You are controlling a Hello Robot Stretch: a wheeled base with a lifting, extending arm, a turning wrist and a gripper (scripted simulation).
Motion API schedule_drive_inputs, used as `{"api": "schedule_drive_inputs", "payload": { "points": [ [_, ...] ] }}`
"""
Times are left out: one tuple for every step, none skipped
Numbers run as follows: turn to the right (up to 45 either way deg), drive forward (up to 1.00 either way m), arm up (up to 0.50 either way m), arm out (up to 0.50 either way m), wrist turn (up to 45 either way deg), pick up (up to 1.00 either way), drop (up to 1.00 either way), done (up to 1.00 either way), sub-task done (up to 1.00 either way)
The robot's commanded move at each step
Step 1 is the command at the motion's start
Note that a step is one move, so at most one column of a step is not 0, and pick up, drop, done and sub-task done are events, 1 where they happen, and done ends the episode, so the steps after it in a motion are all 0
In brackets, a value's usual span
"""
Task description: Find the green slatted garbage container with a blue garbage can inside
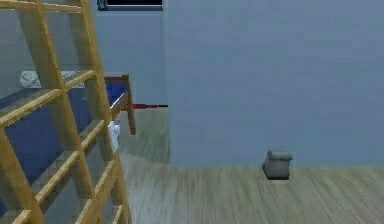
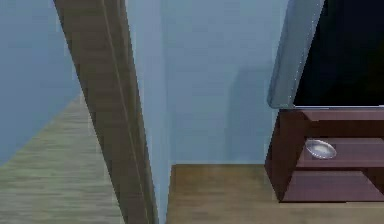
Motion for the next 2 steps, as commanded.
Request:
{"api": "schedule_drive_inputs", "payload": {
  "points": [
    [0.0,0.3,0.0,0.0,0.0,0.0,0.0,0.0,0.0],
    [45.0,0.0,0.0,0.0,0.0,0.0,0.0,0.0,0.0]
  ]
}}
